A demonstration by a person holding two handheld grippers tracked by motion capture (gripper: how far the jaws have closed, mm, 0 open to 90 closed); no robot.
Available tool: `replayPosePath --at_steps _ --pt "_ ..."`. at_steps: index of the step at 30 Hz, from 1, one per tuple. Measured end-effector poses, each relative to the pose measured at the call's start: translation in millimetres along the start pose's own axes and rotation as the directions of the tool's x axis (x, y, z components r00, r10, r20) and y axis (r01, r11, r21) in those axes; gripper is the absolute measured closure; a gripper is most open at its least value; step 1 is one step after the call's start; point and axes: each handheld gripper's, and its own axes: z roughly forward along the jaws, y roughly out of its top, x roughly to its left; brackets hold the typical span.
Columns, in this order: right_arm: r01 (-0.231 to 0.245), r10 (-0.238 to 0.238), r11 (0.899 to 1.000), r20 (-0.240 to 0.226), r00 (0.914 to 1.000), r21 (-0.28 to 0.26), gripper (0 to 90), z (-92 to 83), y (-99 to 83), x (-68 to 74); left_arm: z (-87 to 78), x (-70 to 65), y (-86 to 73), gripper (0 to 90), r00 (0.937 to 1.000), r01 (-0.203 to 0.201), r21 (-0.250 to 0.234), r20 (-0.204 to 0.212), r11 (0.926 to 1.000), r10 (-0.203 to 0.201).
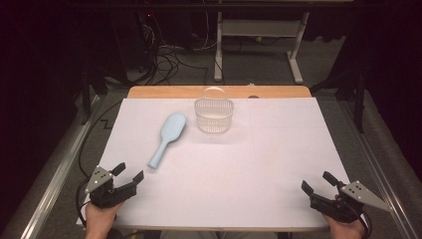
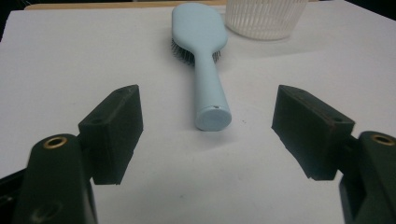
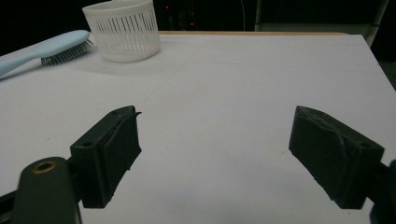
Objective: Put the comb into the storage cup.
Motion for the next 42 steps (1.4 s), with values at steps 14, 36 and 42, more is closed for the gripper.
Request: replayPosePath --at_steps 14,36,42 --pt "0.01 -0.01 1.0 -0.009 0.9999 0.011 16.5 1.7 0.1 0.3 2.8 0.4 4.6 24.0 0.9999 0.012 -0.013 0.005 0.9998 -0.012" --pt "0.008 -0.008 1.0 -0.012 0.9999 0.007 16.5 1.7 0.1 -0.6 10.2 -4.2 14.7 24.0 0.9982 -0.039 -0.007 0.046 0.9992 0.039" --pt "0.009 -0.009 1.0 -0.01 0.9999 0.003 16.5 1.3 0.2 -0.5 14.1 -5.6 19.8 24.0 0.9978 -0.039 -0.017 0.053 0.9991 0.04"
